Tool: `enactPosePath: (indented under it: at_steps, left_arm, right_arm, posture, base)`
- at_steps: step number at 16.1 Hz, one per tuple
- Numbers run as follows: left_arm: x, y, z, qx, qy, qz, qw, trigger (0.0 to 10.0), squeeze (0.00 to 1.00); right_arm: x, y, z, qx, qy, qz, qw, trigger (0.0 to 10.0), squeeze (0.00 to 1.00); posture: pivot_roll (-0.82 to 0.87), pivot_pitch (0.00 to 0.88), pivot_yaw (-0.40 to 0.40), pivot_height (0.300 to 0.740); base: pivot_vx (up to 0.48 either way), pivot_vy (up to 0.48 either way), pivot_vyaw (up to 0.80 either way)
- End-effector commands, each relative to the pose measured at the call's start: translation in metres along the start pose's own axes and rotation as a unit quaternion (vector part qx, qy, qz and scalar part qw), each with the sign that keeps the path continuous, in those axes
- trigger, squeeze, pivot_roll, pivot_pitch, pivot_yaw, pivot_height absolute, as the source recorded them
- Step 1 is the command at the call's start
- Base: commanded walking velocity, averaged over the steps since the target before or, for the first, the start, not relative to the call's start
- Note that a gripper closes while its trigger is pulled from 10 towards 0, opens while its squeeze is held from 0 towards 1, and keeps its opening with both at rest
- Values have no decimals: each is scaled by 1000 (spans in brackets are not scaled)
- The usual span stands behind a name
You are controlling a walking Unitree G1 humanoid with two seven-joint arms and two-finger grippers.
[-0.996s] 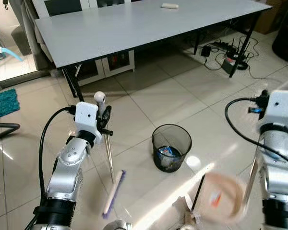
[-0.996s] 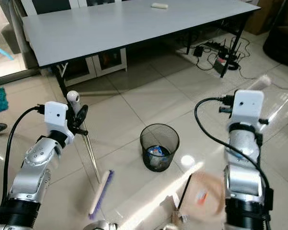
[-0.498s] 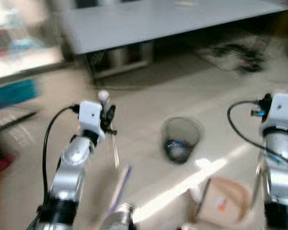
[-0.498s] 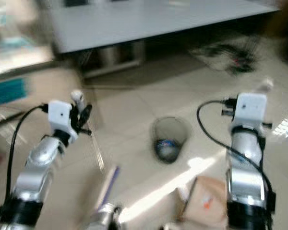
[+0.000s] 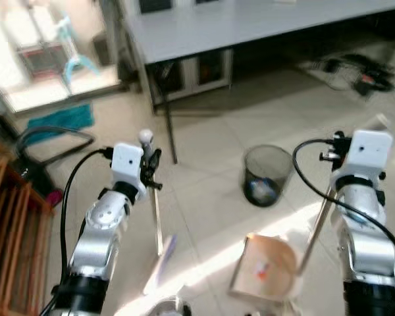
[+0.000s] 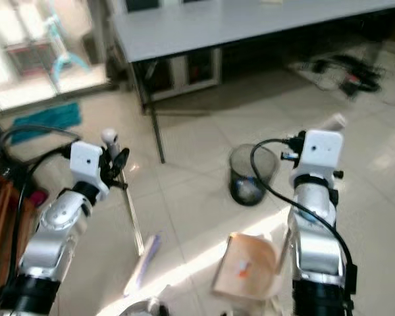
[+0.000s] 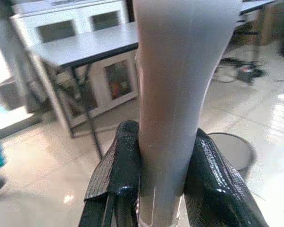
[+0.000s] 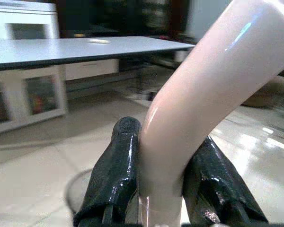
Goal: Sweep floor
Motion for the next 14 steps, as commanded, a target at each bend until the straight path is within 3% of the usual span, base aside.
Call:
enactPosePath:
  at_steps: [1, 5, 9, 14]
  left_arm:
    - [5, -1, 8, -15, -5, 5, 1000, 10000, 0]
    - [6, -1, 8, -16, -4, 10, 1000, 10000, 0]
    - [2, -1, 8, -18, -8, 9, 1000, 10000, 0]
    - [6, -5, 17, -29, -14, 17, 999, 10000, 0]
  right_arm:
    - [-6, -1, 11, -16, 7, -14, 1000, 10000, 0]
    - [-8, -2, 10, -12, 7, -16, 1000, 10000, 0]
    - [-1, 0, 6, -3, 2, -1, 1000, 10000, 0]
    - [12, -4, 7, 7, -33, 26, 999, 10000, 0]
  posture:
    - [-42, 40, 56, 740]
    - [-39, 48, 44, 740]
    - [-30, 49, 28, 740]
    - [-14, 74, 4, 740]
  base:
    - [-259, 0, -800]
    - [-255, 0, -800]
    - [0, 0, -800]
    - [0, 0, 0]
Point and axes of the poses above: a point about 5 cm out from each wrist's last joint towards the gripper, its own y axis pointing back from the gripper into the wrist, its own z axis along the axis of the wrist's last joint, x = y × z, the point moved 3 cm from there along -y, pointing out of the wrist towards the gripper, and after that the axes turned 6 degrees about y, right-handed, at the moved point
